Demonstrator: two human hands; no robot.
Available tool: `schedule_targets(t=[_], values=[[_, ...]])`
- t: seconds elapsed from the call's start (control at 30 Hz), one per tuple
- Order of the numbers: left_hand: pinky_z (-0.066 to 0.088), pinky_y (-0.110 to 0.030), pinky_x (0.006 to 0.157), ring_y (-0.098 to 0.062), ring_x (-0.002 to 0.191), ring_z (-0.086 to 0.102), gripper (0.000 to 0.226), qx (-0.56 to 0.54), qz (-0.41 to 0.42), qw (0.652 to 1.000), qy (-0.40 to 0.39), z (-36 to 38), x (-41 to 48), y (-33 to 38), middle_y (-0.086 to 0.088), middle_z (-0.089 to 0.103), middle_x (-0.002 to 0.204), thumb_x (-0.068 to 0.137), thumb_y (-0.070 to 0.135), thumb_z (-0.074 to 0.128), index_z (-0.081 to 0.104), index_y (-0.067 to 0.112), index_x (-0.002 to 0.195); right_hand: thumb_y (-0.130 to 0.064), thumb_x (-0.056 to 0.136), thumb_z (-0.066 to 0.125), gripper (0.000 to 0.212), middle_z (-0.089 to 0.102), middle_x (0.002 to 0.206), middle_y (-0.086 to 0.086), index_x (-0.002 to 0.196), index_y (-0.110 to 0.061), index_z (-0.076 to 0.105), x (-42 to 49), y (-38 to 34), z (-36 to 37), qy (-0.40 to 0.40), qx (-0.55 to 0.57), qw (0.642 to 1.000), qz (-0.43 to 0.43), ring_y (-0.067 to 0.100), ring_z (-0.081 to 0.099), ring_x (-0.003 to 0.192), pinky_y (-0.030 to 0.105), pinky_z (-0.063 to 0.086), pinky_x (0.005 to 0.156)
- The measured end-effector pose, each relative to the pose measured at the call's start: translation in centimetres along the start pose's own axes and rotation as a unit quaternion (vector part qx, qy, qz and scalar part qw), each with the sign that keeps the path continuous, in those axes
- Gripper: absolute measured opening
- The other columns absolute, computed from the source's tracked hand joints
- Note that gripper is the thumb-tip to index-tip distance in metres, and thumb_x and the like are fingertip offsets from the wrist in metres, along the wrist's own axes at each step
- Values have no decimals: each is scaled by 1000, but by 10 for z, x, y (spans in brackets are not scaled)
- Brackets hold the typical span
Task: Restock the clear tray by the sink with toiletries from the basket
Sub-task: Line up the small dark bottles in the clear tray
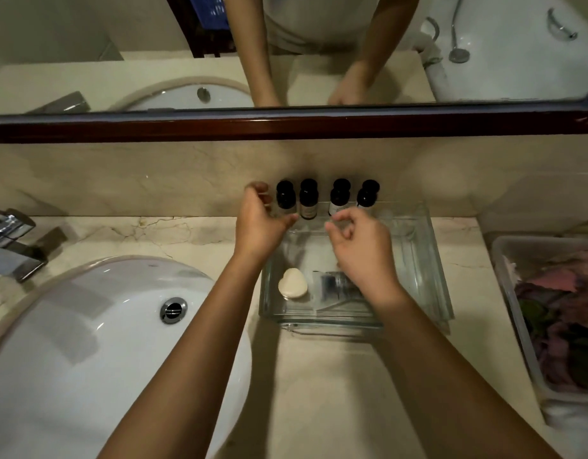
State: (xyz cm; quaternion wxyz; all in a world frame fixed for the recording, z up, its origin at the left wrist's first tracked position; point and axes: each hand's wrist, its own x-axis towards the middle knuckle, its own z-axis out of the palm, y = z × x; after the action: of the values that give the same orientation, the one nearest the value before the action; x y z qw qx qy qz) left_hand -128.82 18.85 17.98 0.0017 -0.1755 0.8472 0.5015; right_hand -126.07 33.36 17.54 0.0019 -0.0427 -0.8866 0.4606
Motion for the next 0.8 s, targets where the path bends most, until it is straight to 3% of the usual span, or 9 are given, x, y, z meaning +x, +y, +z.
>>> schedule_targets(t=[0.13,0.27,0.4,0.6,0.8], values=[[46,-27,86,-13,100,53,55,36,24,999,-26,5,7,-14,-3,59,114,75,18,77,50,9,122,-24,91,58,20,39,55,-14,106,-11,63,6,-27,17,61,-44,995,-71,3,40,49,12,31,46],[42,-23,75,-22,98,59,45,65,60,995,-42,7,14,-18,-8,64,107,77,19,75,55,4,114,-25,92,57,31,62,74,8,121,-13,56,17,-41,22,56,-74,994,-64,22,61,72,26,44,60],[27,-16,59,-17,84,53,40,85,74,993,-26,7,17,-17,-7,61,97,77,22,75,58,2,107,-25,92,58,35,67,87,13,124,-12,53,27,-40,22,49,-77,995,-36,24,64,80,25,42,63],[25,-16,59,-13,80,46,34,85,96,991,-24,5,18,-21,-15,63,101,79,20,73,61,0,102,-27,90,60,37,68,92,10,123,-11,55,32,-41,26,37,-81,996,-20,18,63,84,14,36,62],[27,-15,62,-25,96,57,36,97,95,990,-27,6,19,-24,-13,62,105,80,23,72,62,2,106,-25,91,59,34,67,90,11,120,-8,56,31,-41,30,57,-77,995,-13,10,55,73,8,32,50]])
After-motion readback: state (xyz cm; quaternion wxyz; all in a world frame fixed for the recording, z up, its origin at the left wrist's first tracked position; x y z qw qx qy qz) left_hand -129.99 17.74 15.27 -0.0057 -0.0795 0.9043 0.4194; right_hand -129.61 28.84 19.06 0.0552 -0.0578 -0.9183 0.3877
